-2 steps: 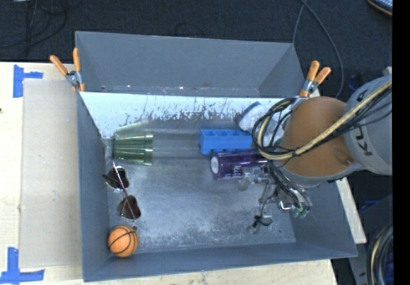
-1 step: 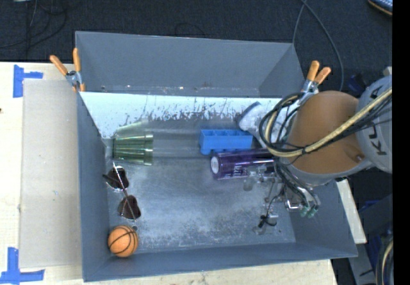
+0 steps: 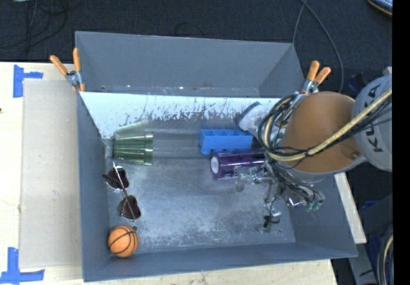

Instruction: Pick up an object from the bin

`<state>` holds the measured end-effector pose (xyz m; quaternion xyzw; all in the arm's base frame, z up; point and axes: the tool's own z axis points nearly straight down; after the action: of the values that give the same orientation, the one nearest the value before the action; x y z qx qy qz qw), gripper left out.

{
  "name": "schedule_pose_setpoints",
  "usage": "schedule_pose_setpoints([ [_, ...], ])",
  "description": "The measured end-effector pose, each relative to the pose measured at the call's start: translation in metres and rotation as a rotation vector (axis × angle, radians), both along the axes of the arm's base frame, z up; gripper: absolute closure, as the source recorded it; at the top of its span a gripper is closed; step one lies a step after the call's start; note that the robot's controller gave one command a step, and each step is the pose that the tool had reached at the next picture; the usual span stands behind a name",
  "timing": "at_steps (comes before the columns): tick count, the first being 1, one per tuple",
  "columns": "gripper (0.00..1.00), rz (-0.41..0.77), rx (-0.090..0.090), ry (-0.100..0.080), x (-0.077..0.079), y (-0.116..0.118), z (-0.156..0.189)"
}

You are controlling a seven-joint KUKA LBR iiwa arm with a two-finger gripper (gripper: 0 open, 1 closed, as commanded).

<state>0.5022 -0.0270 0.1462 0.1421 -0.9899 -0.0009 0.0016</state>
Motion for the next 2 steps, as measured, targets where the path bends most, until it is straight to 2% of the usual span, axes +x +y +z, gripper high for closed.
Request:
schedule_pose_setpoints([
  [1, 0.0, 0.096, 0.002, 0.006, 0.013, -0.007, 0.05],
  [2, 1.0, -0.124, 0.0, 0.022, 0.005, -0.065, -0.036],
])
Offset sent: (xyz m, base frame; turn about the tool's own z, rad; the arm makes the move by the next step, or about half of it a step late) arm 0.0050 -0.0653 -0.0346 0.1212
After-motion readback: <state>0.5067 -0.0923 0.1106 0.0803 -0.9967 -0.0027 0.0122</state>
